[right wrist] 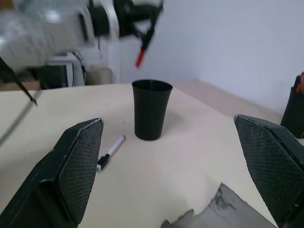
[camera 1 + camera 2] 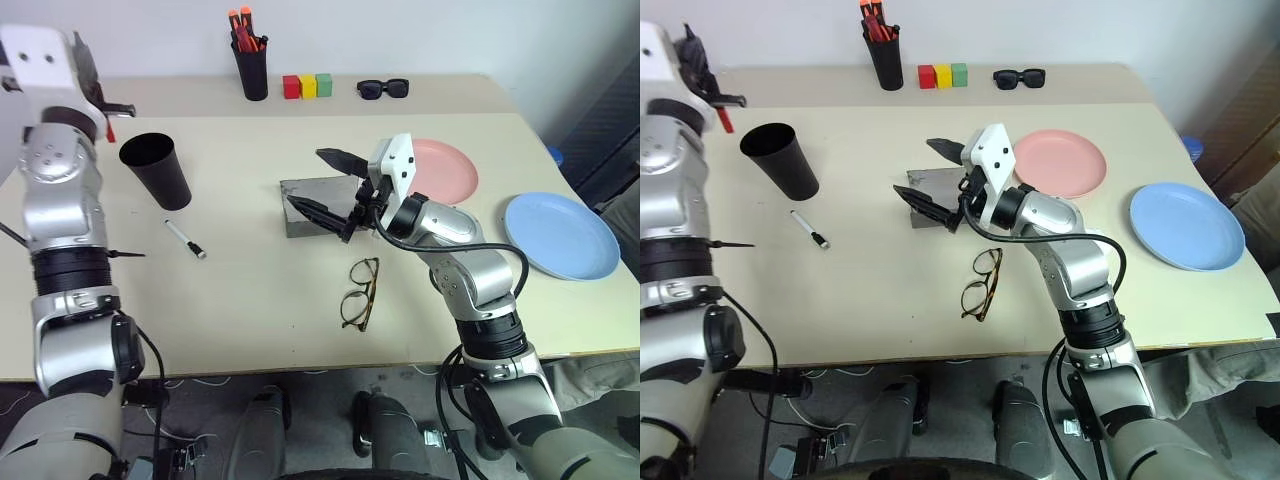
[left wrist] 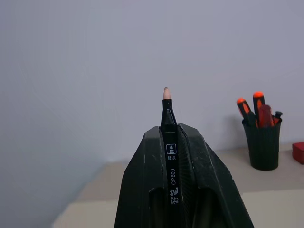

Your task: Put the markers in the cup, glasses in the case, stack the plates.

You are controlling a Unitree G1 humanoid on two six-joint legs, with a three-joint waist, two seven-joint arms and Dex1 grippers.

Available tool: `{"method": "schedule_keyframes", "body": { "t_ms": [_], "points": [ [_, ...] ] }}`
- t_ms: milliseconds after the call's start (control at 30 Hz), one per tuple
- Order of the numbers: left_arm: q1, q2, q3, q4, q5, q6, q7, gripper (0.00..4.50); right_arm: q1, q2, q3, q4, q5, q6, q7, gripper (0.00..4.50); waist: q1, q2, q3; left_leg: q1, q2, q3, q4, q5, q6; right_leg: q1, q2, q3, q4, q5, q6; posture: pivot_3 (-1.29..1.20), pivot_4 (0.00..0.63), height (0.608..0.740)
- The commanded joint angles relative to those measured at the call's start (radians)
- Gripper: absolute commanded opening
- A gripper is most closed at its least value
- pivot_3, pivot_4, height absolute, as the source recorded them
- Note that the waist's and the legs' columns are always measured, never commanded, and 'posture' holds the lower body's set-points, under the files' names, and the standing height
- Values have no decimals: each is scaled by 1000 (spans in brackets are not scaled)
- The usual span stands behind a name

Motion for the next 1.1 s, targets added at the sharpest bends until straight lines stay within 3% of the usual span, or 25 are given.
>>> {"method": "schedule_keyframes", "body": {
  "t_ms": [33, 400, 500, 633, 833, 967, 1100],
  "points": [
    [-41, -16, 13, 37, -8, -106, 17, 99, 6, 9, 8, -65, 17, 2, -5, 4500, 0, 0, 0, 0, 0, 0, 0, 0, 0, 0, 0, 0, 0, 0, 0, 0, 150, 740],
    [-19, -92, 5, 111, -18, -220, 28, 99, 26, 13, 26, -101, 26, 25, -14, 4500, -1, 0, 0, 0, 0, 0, 0, 0, 0, 0, 0, 0, 0, 0, 0, 0, 150, 740],
    [-13, -97, 9, 106, -21, -217, 40, 1189, 27, 13, 28, -102, 27, 27, -14, 4500, -1, 0, 0, 0, 0, 0, 0, 0, 0, 0, 0, 0, 0, 0, 0, 0, 150, 740],
    [-8, -98, 7, 102, -16, -220, 60, 3167, 24, 16, 32, -95, 30, 25, -9, 4500, 0, 0, 0, 0, 0, 0, 0, 0, 0, 0, 0, 0, 0, 0, 0, 0, 150, 740],
    [-6, -109, 32, 68, -50, -189, 91, 3167, 19, 21, 36, -87, 30, 21, -2, 4500, 0, 0, 0, 0, 0, 0, 0, 0, 0, 0, 0, 0, 0, 0, 0, 0, 150, 740],
    [-1, -142, 80, -135, -121, 28, 189, 3167, 20, 1, 32, -91, 34, 25, 22, 4500, 0, -1, 0, 0, 0, 0, 0, 0, 0, 0, 0, 0, 0, 0, 0, 0, 150, 740],
    [77, -152, 103, -415, -116, 325, 310, 3167, 33, -86, 23, -112, 66, 60, 120, 4500, -2, -1, 0, 0, 0, 0, 0, 0, 0, 1, 0, 0, 0, 0, 0, 0, 150, 740]
  ]
}}
